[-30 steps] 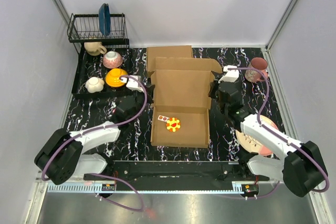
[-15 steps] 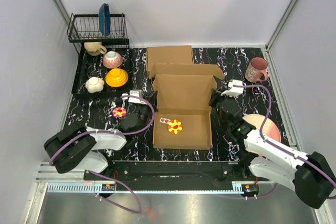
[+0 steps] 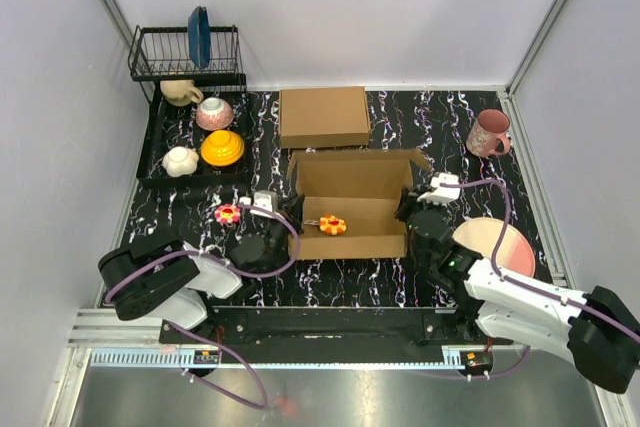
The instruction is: Fold the paper box
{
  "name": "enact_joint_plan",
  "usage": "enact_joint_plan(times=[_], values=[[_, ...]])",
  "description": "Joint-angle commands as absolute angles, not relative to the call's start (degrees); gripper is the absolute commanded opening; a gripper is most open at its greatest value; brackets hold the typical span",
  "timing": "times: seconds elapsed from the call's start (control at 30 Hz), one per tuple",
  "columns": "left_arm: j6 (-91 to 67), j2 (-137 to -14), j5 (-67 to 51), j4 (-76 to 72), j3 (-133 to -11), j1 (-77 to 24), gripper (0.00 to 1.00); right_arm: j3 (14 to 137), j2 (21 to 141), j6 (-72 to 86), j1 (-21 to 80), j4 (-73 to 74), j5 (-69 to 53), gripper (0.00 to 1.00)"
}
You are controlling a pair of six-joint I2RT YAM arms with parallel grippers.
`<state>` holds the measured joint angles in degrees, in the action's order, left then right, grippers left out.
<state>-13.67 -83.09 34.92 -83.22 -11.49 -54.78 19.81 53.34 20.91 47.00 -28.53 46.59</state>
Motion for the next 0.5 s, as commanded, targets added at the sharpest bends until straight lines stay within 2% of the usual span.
enact_joint_plan(times=[0.0,0.23,0.33,0.37,0.47], values=[[-13.9,-84.7,33.7,-95.4,-7.7,-59.4,0.11,18.2,55.1,29.6,52.7,-13.8,50.0,0.00],[-15.9,-82.4,36.1,-95.4,-2.6,-61.3,0.14,19.5,54.8,39.4,59.8,-3.7,55.8,0.02],[-14.9,-80.3,36.6,-95.4,-1.3,-61.8,0.18,22.0,53.4,42.5,60.5,3.5,56.2,0.21],[-14.6,-79.9,37.1,-95.3,-1.1,-62.0,0.19,23.5,52.1,43.4,60.6,5.4,56.1,0.32],[-13.8,-78.8,38.1,-95.1,-0.2,-62.5,0.20,25.4,48.4,47.3,61.5,12.8,56.3,0.41]])
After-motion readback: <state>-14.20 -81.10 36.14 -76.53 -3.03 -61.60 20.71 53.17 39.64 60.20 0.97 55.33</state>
